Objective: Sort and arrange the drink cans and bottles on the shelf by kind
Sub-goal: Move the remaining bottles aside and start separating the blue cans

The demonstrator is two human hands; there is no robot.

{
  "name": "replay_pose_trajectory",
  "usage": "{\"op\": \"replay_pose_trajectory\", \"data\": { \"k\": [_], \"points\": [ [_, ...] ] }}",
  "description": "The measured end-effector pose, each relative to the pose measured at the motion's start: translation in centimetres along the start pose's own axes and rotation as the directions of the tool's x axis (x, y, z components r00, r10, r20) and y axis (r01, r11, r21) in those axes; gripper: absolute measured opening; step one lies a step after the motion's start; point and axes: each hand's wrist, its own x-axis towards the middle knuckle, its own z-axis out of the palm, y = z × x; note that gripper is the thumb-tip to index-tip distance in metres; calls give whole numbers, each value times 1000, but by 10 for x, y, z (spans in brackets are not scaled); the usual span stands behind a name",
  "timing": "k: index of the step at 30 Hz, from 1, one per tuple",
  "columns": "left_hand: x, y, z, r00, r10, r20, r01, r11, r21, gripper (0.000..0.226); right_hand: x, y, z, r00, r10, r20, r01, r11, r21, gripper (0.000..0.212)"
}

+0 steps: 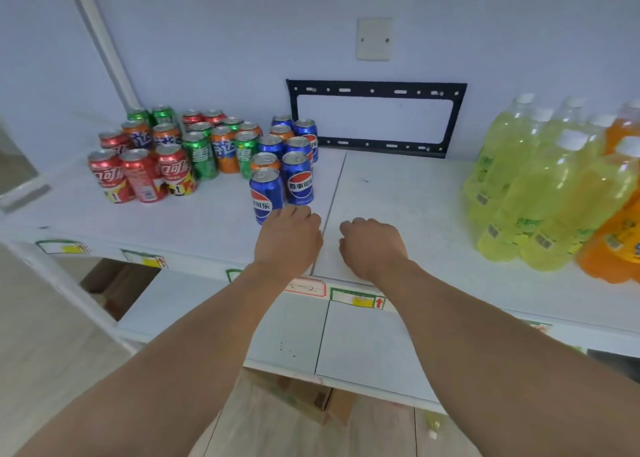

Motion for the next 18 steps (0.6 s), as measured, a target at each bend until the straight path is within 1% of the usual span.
{"op": "replay_pose_trajectory", "data": {
  "k": [2,4,5,7,8,9,11,13,14,15,16,18],
  "points": [
    [-1,-16,8,997,-76,-35,73,994,-79,29,17,-13,0,1000,23,6,-23,999,49,27],
    [4,-32,16,977,-199,-71,185,967,-174,34,37,-17,-1,998,69,11,-70,989,127,31],
    [7,-40,20,963,-258,-79,237,948,-213,40,50,-17,-2,995,96,14,-97,979,179,33],
    [12,-50,30,928,-364,-81,326,896,-301,60,77,-17,-2,987,155,42,-160,933,322,36],
    [16,-53,36,899,-433,-67,378,843,-381,71,90,-18,-1,981,186,61,-195,888,417,40],
    [20,-55,41,862,-507,-29,432,763,-481,81,104,-19,1,974,211,81,-222,823,523,44],
    [30,-60,55,794,-601,94,495,548,-674,92,128,-22,2,969,224,106,-229,650,725,52],
    [38,-65,64,756,-615,223,497,318,-808,95,147,-25,5,970,211,117,-203,452,869,58],
    [41,-68,67,748,-601,282,492,216,-844,96,155,-26,7,972,199,127,-194,363,912,62],
    [42,-71,70,748,-580,323,481,137,-866,94,164,-27,12,972,189,141,-193,296,935,65],
    [43,-74,74,750,-563,347,476,95,-874,89,171,-27,16,971,180,156,-199,254,946,67],
    [44,-80,82,752,-549,365,474,67,-878,76,181,-27,29,971,159,179,-211,211,954,65]
  ]
}}
